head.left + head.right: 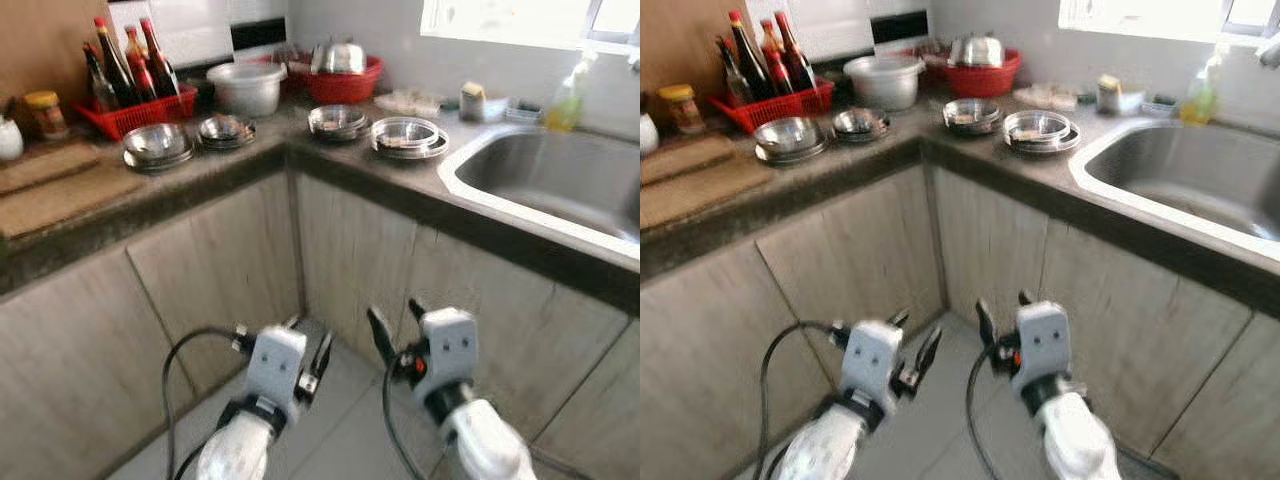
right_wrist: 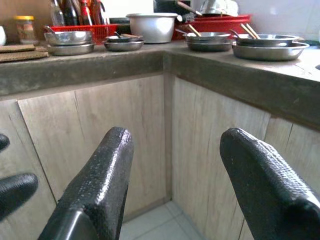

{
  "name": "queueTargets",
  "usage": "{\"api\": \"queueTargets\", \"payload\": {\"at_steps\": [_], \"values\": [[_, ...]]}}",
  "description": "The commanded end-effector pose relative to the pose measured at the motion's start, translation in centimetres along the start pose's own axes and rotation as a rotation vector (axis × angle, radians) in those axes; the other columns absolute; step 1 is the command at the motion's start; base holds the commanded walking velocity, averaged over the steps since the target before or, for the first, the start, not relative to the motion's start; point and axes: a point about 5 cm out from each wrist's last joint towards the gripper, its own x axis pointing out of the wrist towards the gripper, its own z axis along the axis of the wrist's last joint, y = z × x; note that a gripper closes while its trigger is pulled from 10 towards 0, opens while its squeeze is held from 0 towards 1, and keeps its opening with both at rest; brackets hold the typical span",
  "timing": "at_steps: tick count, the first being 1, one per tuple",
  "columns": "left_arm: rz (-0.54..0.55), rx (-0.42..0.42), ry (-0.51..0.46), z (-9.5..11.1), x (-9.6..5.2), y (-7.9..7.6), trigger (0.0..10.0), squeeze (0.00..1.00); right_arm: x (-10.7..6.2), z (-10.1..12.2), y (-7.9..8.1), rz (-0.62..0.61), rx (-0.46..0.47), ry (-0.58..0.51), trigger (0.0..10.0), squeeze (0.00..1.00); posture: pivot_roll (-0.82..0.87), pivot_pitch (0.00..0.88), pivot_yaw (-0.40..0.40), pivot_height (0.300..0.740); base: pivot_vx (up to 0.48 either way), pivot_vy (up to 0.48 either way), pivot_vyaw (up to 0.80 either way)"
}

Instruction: Kitchen organization

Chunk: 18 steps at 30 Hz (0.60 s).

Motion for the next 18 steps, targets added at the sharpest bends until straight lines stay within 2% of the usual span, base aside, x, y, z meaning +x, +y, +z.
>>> {"api": "queueTargets", "payload": {"at_steps": [1,5,16,18], "values": [[0.009,0.016,0.011,-0.19,-0.25,0.5,10.0,0.0,0.33,0.13,0.21,-0.003,0.006,-0.007,10.0,0.0,0.01,0.0,0.001,0.74,0.244,0.0,0.79],[0.011,0.015,0.014,-0.24,-0.28,0.53,10.0,0.0,0.4,0.05,0.05,-0.016,0.009,-0.002,10.0,0.0,0.01,0.0,0.001,0.74,0.243,0.0,0.25],[0.023,0.015,0.011,-0.16,-0.28,0.75,10.0,0.0,0.66,0.3,-0.02,-0.019,0.003,-0.019,10.0,0.0,0.01,0.0,-0.003,0.74,0.0,0.0,0.0],[0.024,0.014,0.01,-0.14,-0.24,0.76,10.0,0.0,0.73,0.41,0.25,0.002,0.004,-0.027,10.0,0.0,0.02,0.0,-0.005,0.74,0.0,0.0,0.8]]}}
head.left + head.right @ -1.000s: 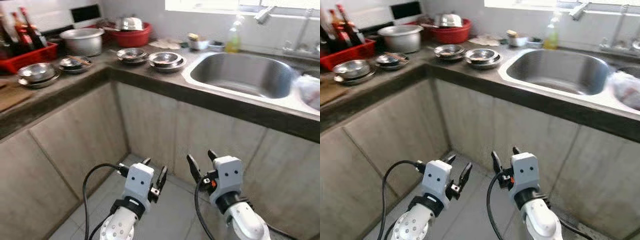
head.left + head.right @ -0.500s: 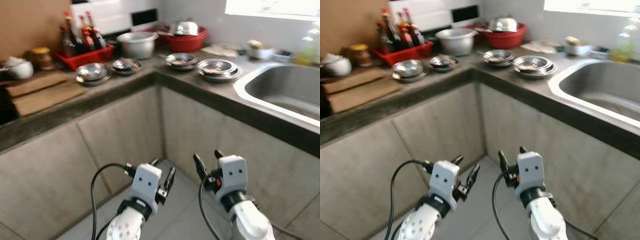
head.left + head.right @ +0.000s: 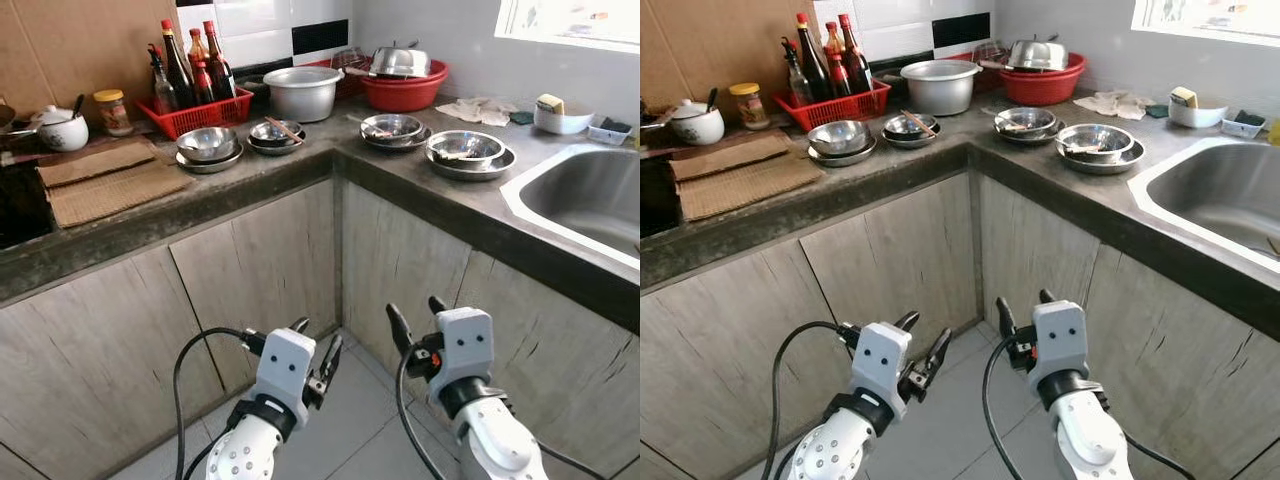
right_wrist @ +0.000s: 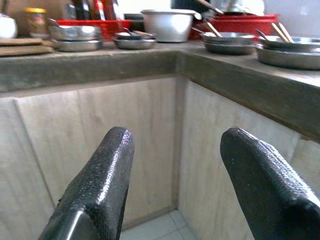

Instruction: Kitchen organization

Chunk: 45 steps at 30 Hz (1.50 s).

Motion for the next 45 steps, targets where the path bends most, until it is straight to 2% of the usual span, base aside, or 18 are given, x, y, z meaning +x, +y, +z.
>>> {"api": "queueTargets", "payload": {"at_steps": [1,11,28,37,45], "values": [[0.016,0.003,0.001,0.04,-0.13,0.4,10.0,0.0,0.28,0.45,0.56,0.027,0.0,-0.026,10.0,0.0,0.02,0.0,-0.005,0.74,0.0,0.0,0.8],[0.021,0.005,-0.004,0.16,0.01,0.41,10.0,0.0,0.46,0.44,0.52,0.023,0.004,-0.025,10.0,0.0,0.02,0.0,-0.005,0.74,0.048,0.0,0.8],[0.022,0.006,-0.005,0.17,0.12,0.39,10.0,0.0,0.54,0.3,0.5,0.025,-0.006,-0.017,10.0,0.0,0.02,0.0,-0.006,0.74,0.271,0.0,0.0],[0.024,0.003,-0.01,0.21,0.17,0.37,10.0,0.0,0.65,0.3,0.58,0.028,-0.007,-0.018,10.0,0.0,0.01,0.0,-0.005,0.74,0.303,0.0,0.76],[0.023,0.003,-0.008,0.19,0.15,0.33,10.0,0.0,0.72,0.31,0.38,0.016,0.002,-0.017,10.0,0.0,0.02,0.0,-0.009,0.74,0.312,0.0,0.0]]}}
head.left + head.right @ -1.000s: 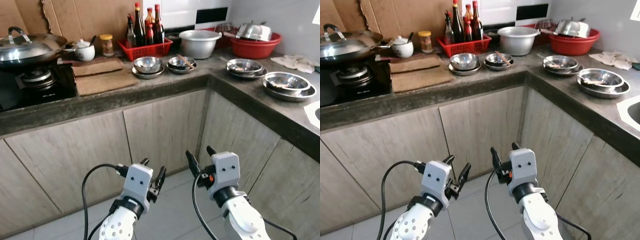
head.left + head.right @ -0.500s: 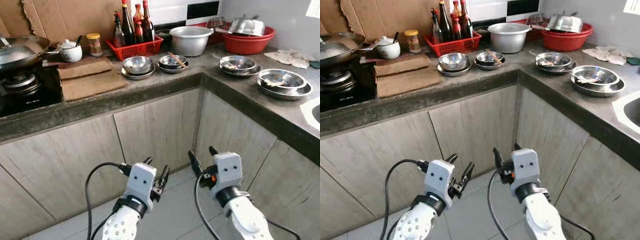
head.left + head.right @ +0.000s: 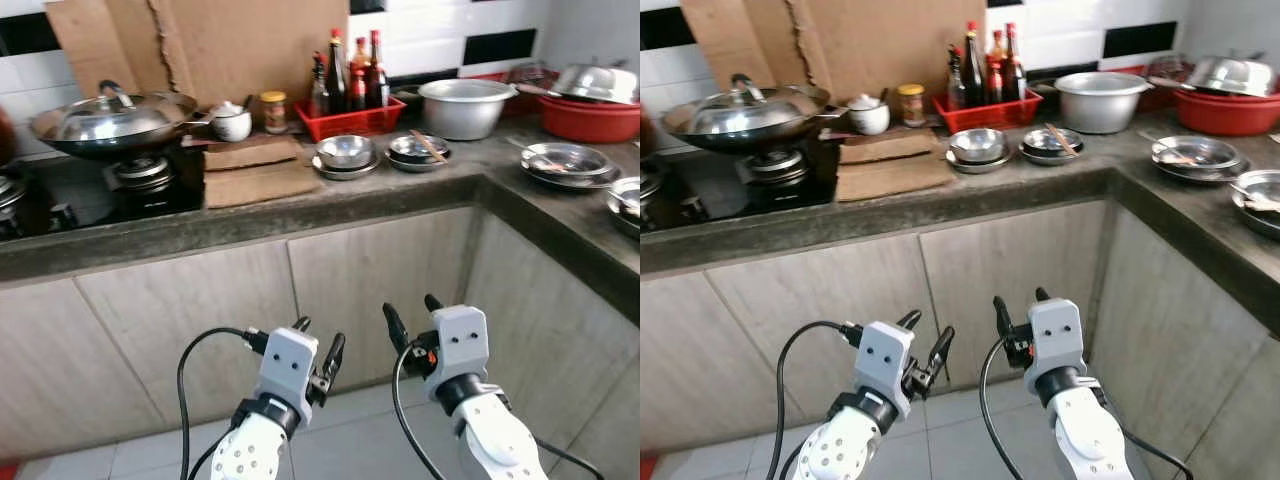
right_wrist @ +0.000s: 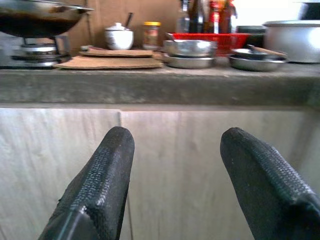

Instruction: Kitchen organization

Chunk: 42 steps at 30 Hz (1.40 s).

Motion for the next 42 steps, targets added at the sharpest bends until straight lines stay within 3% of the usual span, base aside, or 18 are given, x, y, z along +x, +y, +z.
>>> {"api": "queueTargets", "payload": {"at_steps": [1,21,27,42], "values": [[0.017,0.019,-0.002,0.1,0.0,0.7,10.0,0.0,0.3,0.4,0.4,0.012,0.018,-0.019,10.0,0.0,0.01,0.0,-0.007,0.74,0.311,0.0,0.0],[0.007,0.02,-0.008,0.1,0.2,0.8,10.0,0.0,0.6,0.7,0.3,0.004,0.02,-0.038,10.0,0.0,0.01,0.0,-0.003,0.74,0.318,0.0,0.0],[0.01,0.023,-0.006,0.0,0.1,0.8,10.0,0.0,1.3,1.1,-0.9,-0.026,0.006,-0.061,10.0,0.0,0.02,0.0,-0.004,0.74,0.324,0.0,0.0],[0.021,0.022,-0.014,0.2,0.3,0.9,10.0,0.0,2.1,1.9,-1.2,-0.032,0.003,-0.094,10.0,0.0,0.02,0.0,-0.01,0.74,0.325,0.0,0.0]]}}
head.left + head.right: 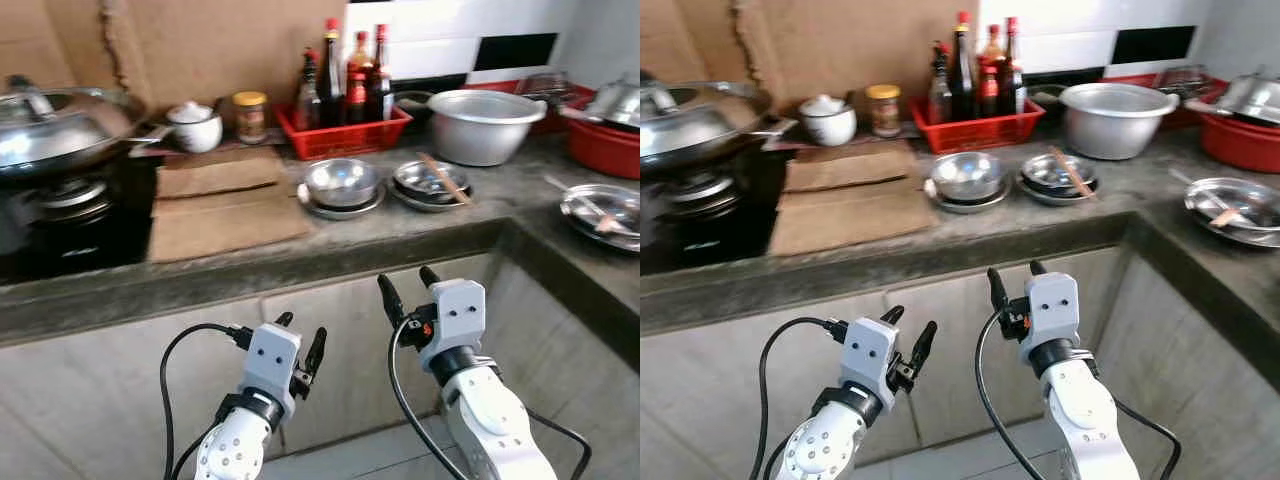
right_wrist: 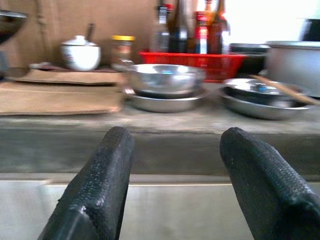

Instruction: Kitchen organization

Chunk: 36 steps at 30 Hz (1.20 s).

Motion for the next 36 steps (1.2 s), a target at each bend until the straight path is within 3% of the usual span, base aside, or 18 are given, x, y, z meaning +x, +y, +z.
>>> {"api": "queueTargets", "payload": {"at_steps": [1,21,36], "values": [[-0.012,-0.001,-0.008,0.2,0.0,-0.3,10.0,0.0,0.1,0.0,-0.3,-0.014,0.002,0.001,10.0,0.0,0.02,0.0,-0.01,0.74,0.33,0.0,0.0],[-0.001,-0.004,-0.012,0.3,0.0,-0.1,10.0,0.0,0.7,0.5,-0.5,-0.008,-0.001,-0.025,10.0,0.0,0.02,0.0,-0.008,0.74,0.355,0.0,0.0],[0.004,-0.022,0.003,0.0,0.0,-0.2,10.0,0.0,1.4,3.3,-0.8,0.024,-0.003,-0.153,10.0,0.0,0.02,0.0,-0.011,0.74,0.0,0.0,0.11]]}}
